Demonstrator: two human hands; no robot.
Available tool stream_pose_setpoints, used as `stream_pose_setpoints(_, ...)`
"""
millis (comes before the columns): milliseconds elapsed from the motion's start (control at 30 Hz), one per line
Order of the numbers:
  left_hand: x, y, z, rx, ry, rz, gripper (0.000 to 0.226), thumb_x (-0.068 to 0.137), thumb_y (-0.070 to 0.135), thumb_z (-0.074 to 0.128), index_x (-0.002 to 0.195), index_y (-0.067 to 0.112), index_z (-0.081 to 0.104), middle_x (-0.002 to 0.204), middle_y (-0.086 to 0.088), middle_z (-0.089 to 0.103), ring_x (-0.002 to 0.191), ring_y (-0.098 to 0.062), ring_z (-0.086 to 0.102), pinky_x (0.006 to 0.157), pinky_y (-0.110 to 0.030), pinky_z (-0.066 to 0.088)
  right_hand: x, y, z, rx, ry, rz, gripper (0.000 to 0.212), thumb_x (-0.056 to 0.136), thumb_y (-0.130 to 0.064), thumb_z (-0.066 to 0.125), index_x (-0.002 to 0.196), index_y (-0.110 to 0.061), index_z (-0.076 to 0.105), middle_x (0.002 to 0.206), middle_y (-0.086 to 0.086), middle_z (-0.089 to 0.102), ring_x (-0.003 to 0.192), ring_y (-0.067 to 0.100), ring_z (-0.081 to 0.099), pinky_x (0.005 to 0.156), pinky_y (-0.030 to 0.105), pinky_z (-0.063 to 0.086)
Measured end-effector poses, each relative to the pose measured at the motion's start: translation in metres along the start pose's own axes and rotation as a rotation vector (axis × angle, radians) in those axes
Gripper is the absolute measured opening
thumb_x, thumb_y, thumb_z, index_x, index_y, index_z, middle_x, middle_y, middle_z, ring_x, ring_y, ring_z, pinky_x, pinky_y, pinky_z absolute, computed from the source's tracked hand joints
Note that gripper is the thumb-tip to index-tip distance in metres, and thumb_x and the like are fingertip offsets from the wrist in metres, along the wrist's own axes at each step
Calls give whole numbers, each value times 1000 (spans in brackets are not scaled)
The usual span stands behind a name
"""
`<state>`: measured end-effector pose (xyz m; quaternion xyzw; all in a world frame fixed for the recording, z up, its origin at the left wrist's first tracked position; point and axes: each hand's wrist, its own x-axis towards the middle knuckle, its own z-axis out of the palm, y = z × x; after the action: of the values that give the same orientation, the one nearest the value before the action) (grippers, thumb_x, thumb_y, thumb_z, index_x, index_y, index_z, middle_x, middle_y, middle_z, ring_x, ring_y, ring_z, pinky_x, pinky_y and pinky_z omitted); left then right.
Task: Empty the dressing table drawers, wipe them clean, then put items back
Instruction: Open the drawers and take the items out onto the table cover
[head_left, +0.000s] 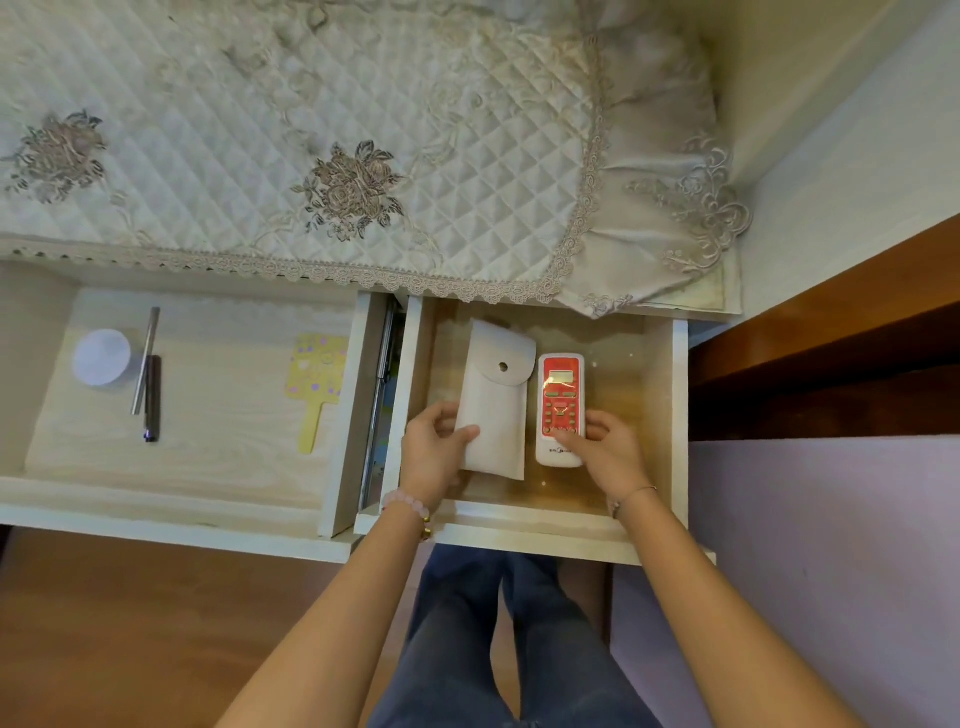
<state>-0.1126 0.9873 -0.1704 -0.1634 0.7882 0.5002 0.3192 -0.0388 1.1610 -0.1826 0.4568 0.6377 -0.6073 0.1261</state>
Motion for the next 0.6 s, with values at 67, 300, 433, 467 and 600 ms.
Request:
stream_pose_setpoints(67,-9,1,-6,-62,12,7,28,87,11,62,115,15,57,109,-6,63,101,-19,59,77,-27,52,-11,-6,-5,9,-17,-33,45,81,-15,69,123,-12,54,118,4,63,95,11,60,73,18,48)
stream_pose_setpoints(300,-40,11,-28,-246,58,138,26,89,6,57,113,15,63,107,-4,67,100,-17,62,84,-33,53,-45,-27,-12,98,-44,-143,45,82,-10,67,124,-15,53,106,-2,64,88,4,63,73,16,51)
stream_pose_setpoints(433,-47,18,-36,-360,98,168,23,90,6,57,108,20,63,105,-2,68,97,-15,63,81,-28,52,-53,-39,-12,156,-28,-181,47,83,-9,66,127,-16,50,96,-8,66,86,1,63,73,18,52)
stream_pose_setpoints(467,-48,21,-38,-382,104,173,23,90,6,57,107,21,63,103,0,67,95,-12,63,79,-26,51,-53,-42,-11,168,-24,-193,49,83,-9,66,128,-15,49,94,-8,65,85,0,64,71,17,52)
stream_pose_setpoints(600,-40,45,-37,-455,109,176,22,89,5,59,105,20,63,94,7,66,85,-4,62,78,-26,51,-50,-66,-9,221,-1,-260,50,82,-4,66,128,-9,49,97,-1,66,79,-4,63,66,9,52)
